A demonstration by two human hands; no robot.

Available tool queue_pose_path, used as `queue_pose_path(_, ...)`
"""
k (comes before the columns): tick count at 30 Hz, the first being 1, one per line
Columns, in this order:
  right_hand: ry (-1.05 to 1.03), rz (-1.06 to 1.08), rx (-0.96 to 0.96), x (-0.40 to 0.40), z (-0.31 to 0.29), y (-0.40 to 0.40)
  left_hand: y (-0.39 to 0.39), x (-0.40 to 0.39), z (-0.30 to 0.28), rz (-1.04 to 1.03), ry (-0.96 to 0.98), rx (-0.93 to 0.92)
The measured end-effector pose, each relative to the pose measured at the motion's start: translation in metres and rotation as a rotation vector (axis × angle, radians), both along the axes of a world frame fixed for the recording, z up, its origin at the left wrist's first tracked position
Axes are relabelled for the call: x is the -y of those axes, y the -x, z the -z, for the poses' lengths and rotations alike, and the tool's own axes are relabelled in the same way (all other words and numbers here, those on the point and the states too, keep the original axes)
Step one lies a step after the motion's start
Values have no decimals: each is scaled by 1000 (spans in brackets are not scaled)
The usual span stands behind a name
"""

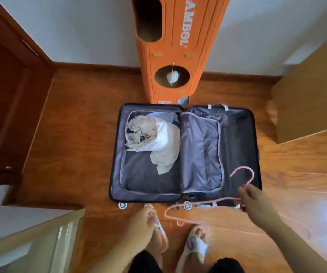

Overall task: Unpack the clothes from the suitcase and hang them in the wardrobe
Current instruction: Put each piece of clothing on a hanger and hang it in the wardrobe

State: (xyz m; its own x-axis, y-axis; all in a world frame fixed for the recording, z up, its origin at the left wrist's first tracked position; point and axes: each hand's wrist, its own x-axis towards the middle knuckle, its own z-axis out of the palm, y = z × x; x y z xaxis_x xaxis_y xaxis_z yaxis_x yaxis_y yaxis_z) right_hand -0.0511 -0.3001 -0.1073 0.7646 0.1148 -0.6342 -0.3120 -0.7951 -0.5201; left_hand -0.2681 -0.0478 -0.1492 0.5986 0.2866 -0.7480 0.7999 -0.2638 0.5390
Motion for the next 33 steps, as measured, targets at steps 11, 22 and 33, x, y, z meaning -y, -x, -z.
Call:
queue_pose_path(11, -31, 288, 130, -62, 268, -77, -193, -101, 323, 433, -344, -120)
queue_pose_path(22, -84, 437, 63, -7, 312, -49, -280, -128, 381, -126, -326, 58)
queue_pose_path(33, -70, 416, 93, -14, 56, -35, -236, -209, -5, -574, -109, 398)
